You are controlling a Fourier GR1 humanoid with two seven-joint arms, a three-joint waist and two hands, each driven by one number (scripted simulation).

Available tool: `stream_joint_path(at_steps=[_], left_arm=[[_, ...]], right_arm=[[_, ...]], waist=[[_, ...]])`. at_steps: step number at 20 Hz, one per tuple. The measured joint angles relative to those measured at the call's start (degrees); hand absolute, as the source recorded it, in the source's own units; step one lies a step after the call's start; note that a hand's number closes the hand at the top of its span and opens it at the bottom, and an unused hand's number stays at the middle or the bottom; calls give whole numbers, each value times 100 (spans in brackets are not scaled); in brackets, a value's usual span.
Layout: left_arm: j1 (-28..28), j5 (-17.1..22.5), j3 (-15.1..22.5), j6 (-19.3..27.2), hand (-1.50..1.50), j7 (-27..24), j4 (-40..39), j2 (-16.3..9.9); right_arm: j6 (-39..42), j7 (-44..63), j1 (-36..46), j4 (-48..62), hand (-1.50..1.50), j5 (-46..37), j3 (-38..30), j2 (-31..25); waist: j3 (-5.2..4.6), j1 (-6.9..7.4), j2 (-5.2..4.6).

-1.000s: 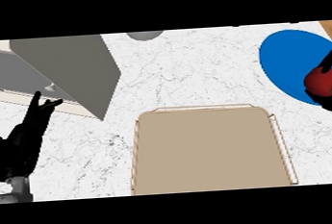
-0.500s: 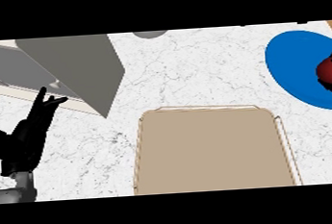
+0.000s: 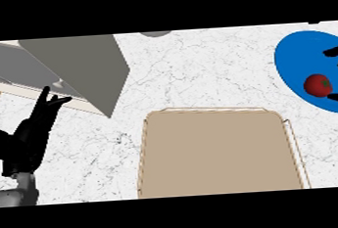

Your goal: Pick the tomato from the tray and place it in the plate

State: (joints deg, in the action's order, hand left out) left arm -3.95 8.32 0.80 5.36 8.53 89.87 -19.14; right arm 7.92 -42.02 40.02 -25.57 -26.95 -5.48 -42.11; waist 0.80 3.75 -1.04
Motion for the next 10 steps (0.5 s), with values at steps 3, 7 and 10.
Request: stream_joint_path(at_steps=[3,7,10], left_arm=[[39,-93,-7,92,0,-11,6,43],[100,-61,-76,52,0,-23,5,27],[152,-47,-106,40,0,2,29,24]], right_arm=[[55,-527,178,284,-150,72,-128,-31],[347,-1190,384,439,-150,437,-444,26],[648,-1256,562,515,-150,768,-648,59]], waist=[[6,-36,18],[11,-110,41],[6,-163,66]])
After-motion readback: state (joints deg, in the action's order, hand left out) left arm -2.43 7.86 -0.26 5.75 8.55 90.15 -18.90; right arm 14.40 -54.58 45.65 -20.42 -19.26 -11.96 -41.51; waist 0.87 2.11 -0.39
